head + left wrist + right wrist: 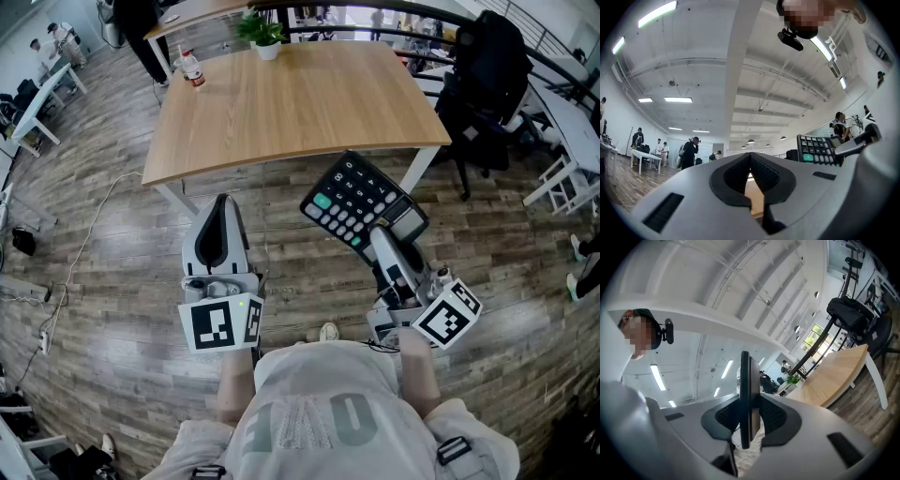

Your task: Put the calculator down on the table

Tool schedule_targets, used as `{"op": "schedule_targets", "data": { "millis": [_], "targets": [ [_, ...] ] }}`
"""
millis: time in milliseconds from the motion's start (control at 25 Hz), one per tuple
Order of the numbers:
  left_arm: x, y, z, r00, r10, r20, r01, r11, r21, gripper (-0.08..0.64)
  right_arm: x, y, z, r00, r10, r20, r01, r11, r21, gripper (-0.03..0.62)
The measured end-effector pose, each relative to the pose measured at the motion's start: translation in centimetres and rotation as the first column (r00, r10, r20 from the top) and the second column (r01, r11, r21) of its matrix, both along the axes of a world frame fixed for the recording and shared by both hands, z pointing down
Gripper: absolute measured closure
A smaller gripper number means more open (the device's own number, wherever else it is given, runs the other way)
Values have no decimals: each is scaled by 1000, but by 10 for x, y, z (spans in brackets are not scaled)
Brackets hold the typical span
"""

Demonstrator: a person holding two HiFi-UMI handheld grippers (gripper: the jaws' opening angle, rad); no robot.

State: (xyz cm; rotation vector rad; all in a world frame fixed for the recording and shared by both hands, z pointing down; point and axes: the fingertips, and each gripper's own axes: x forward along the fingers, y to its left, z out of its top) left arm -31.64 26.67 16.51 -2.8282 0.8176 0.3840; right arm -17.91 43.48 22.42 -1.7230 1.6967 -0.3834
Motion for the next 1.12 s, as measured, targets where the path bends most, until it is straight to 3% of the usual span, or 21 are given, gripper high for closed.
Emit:
{"op": "schedule_targets", "data": {
  "millis": [240, 600, 960, 1120],
  "targets": [
    [2, 0, 2, 1000, -1, 22, 1, 1000, 13, 552, 3, 3, 9, 1000, 11, 17, -11, 1000, 6, 485],
    [13, 5, 4, 1000, 14, 20, -15, 999, 34, 552, 11, 8, 7, 997, 35, -71, -35, 999, 1, 485],
    [0, 2, 5, 999, -34, 30, 33, 999, 21, 552, 14, 7, 11, 999, 8, -48, -8, 1000, -4, 485],
    [21, -2, 13, 996, -71, 51, 71, 997, -4, 552, 39, 10, 15, 1000, -17, -22, 16, 1000, -14, 485]
  ]
}}
